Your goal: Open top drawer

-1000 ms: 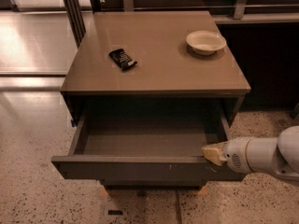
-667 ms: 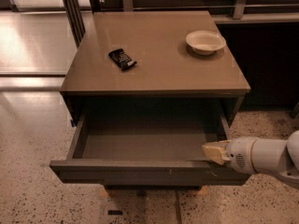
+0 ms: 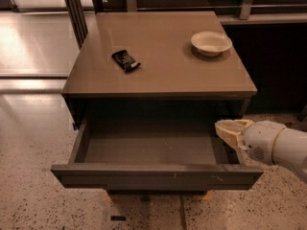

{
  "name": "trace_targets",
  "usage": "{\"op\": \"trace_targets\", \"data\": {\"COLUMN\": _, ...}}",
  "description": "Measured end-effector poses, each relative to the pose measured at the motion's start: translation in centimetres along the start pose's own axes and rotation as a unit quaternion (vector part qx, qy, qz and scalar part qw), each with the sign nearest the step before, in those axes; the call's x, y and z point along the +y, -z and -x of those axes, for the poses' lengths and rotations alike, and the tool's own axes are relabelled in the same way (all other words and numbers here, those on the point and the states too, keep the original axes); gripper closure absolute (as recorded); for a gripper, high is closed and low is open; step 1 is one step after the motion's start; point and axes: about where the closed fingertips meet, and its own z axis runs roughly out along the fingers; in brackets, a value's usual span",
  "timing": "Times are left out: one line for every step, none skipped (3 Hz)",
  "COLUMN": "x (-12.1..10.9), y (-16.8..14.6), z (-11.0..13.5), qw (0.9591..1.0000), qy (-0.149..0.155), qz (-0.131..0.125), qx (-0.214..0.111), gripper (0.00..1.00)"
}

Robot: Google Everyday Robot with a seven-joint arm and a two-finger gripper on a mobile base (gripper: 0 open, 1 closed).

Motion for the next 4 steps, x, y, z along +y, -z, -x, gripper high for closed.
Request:
{"op": "trace_targets", "data": {"x": 0.16, "y": -0.22, "z": -0.42, "qw": 1.0000, "qy": -0.002, "qz": 0.004, "qx": 0.007, "gripper": 0.63}}
{"op": "trace_targets", "data": {"x": 0.16, "y": -0.21, "z": -0.23, "qw": 1.0000, "qy": -0.001, "qz": 0.003, "qx": 0.006, "gripper": 0.39}}
{"op": "trace_targets", "data": {"x": 0.16, "y": -0.21, "z": -0.23, "qw": 1.0000, "qy": -0.001, "qz": 0.003, "qx": 0.006, "gripper": 0.16}}
{"op": "trace_targets", "data": {"x": 0.16, "y": -0.21, "z": -0.23, "qw": 1.0000, "qy": -0.001, "qz": 0.003, "qx": 0.006, "gripper": 0.00}}
